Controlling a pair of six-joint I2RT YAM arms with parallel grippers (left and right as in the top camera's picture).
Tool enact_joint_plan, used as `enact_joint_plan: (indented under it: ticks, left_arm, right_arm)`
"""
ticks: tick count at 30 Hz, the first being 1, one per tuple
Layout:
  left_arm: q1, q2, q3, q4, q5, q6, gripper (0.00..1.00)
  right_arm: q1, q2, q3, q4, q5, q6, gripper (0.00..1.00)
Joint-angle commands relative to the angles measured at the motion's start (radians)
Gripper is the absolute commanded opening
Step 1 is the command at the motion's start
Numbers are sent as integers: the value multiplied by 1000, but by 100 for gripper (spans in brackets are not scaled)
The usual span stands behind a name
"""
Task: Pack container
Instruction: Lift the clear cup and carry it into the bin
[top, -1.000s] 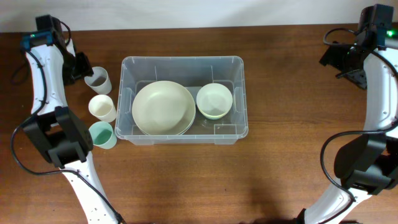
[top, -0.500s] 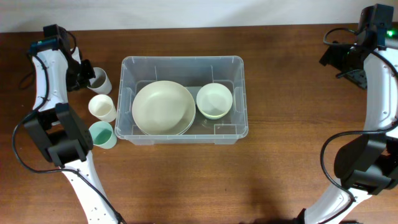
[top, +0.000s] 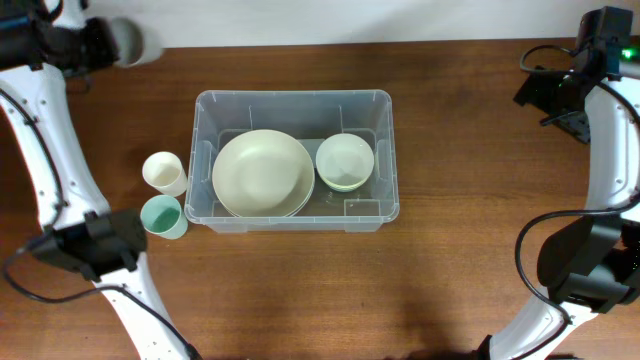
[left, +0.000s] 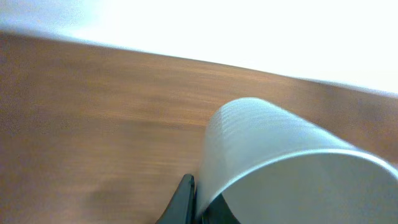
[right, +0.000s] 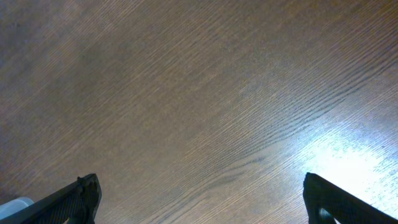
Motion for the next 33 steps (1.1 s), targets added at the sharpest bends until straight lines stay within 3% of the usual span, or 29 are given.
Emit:
enact_joint_plan:
  ticks: [1,3,5,8,11,19,33]
  left_arm:
    - [-163,-49,16,-112,173,300,1]
    - [-254,-38,13,-214,154,448,1]
    - [-342,-23,3,-278,71,519,1]
    - [-463,-10,-53,-278,-130,505,1]
    - [-557,-6,-133,-278,-225,531,1]
    - [-690,-5,-352,-271,-220,602,1]
    - [-715,-5,-526,-134,-57,602,1]
  right_arm:
    - [-1,0,-3,3,2,1,99]
    - [-1,0,-3,3,2,1,99]
    - [-1,0,-3,3,2,1,99]
    - [-1,0,-3,3,2,1,99]
    - [-1,0,-3,3,2,1,99]
    - [-1,0,-3,3,2,1,99]
    - [-1,0,-3,3,2,1,99]
